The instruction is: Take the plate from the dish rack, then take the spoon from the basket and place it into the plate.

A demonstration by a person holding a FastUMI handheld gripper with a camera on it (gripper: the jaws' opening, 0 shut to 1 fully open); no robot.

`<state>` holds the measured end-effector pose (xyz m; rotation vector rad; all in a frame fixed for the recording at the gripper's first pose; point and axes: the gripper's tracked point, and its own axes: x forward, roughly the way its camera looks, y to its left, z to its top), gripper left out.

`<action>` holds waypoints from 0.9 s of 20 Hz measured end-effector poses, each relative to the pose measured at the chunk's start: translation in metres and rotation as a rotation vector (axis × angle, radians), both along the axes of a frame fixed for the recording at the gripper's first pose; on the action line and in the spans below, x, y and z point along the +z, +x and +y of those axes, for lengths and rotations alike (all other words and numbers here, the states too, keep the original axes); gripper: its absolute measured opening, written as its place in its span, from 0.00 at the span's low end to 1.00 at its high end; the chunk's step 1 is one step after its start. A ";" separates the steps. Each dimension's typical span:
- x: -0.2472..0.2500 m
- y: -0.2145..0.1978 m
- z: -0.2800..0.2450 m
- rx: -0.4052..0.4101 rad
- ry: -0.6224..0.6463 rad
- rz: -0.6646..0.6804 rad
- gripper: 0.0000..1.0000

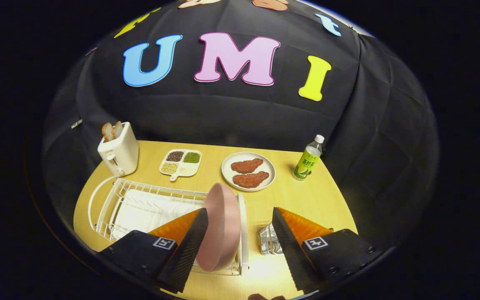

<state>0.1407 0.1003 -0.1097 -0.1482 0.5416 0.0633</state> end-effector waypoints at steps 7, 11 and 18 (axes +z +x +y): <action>-0.040 0.011 -0.002 -0.097 0.025 0.125 0.70; -0.064 0.001 0.005 -0.145 0.114 0.233 0.39; -0.064 -0.002 0.006 -0.145 0.045 0.176 0.25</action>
